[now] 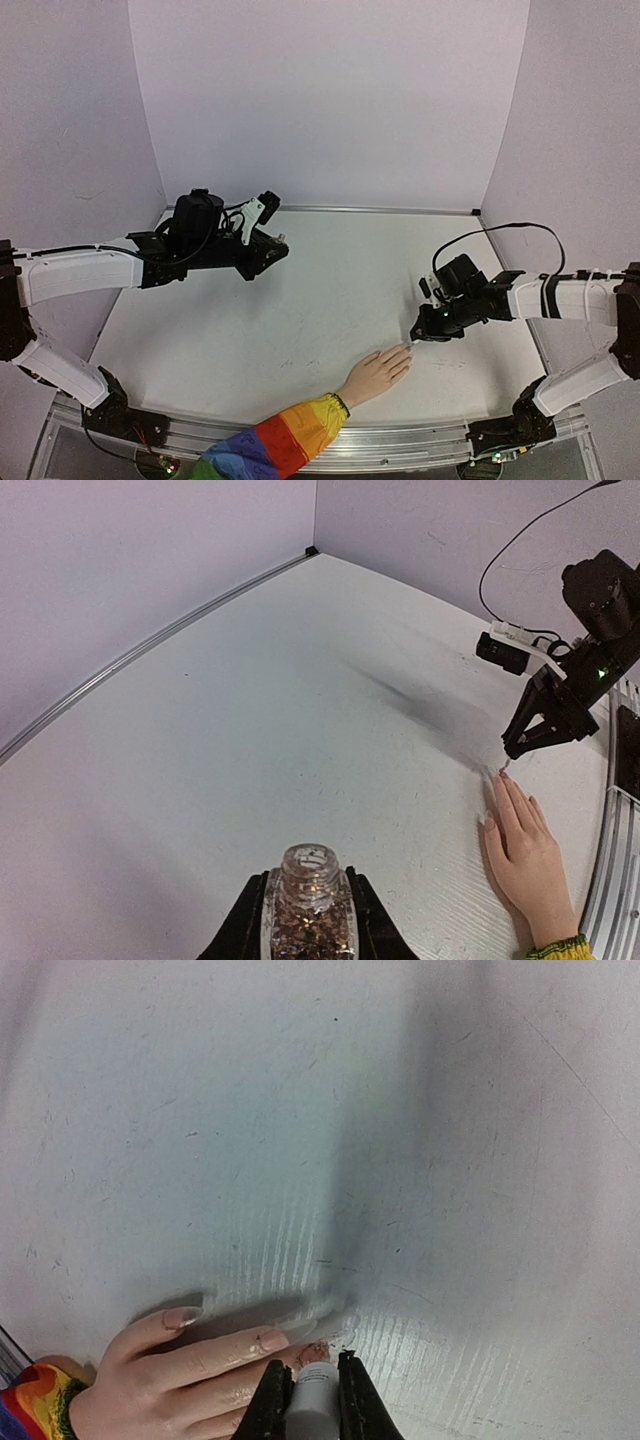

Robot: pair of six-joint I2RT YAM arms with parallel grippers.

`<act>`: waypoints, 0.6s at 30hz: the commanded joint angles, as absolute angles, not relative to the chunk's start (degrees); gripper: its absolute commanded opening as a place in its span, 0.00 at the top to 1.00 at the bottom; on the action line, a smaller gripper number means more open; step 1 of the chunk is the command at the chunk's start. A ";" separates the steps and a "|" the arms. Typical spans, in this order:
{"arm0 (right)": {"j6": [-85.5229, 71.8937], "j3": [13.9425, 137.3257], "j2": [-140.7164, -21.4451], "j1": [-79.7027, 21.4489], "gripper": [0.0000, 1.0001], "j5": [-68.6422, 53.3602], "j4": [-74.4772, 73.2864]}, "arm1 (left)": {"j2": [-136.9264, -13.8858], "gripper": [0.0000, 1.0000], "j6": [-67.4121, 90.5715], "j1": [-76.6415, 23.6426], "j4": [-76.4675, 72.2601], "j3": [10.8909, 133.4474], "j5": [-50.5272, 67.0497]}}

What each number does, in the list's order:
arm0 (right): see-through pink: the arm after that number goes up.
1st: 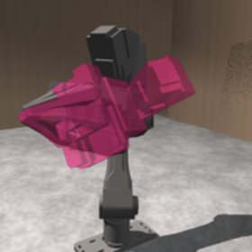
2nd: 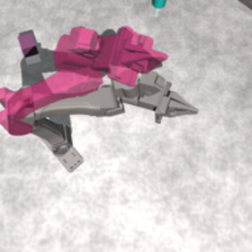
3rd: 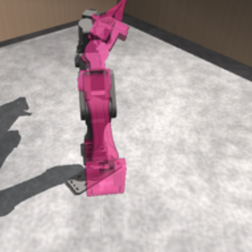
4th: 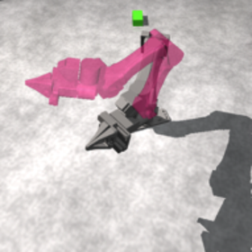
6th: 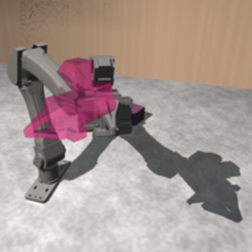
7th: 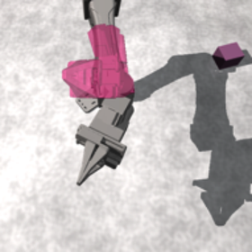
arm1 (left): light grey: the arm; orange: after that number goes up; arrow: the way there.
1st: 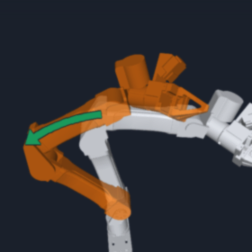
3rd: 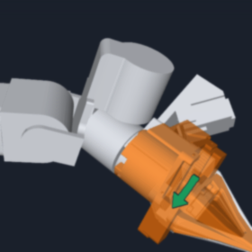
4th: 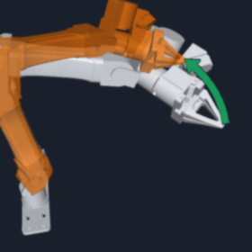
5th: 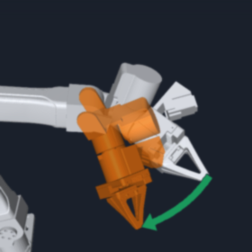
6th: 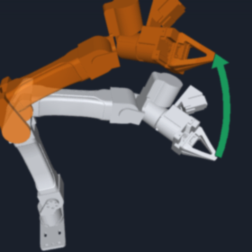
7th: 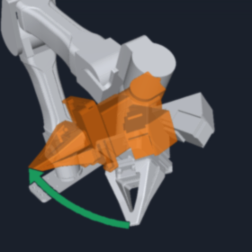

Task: Paint the nails

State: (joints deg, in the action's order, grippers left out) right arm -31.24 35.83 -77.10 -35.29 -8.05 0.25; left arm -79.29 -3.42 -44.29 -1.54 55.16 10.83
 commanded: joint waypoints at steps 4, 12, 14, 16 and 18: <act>-31.77 37.01 -74.11 -35.17 1.00 -7.96 -3.52 | -77.19 1.00 -3.66 -43.95 -4.58 56.68 11.66; -31.00 36.87 -75.86 -35.21 1.00 -8.87 -1.25 | -76.87 1.00 -3.65 -43.95 -4.65 56.56 11.65; -31.03 36.83 -76.06 -35.18 1.00 -8.96 -0.63 | -76.73 1.00 -3.76 -43.95 -4.63 56.41 11.45; -30.89 36.74 -76.44 -35.23 1.00 -9.16 -0.53 | -76.73 1.00 -3.78 -43.95 -4.66 56.30 11.34; -30.83 36.61 -76.85 -35.21 1.00 -9.42 -0.55 | -76.74 1.00 -3.70 -43.93 -4.65 56.38 11.41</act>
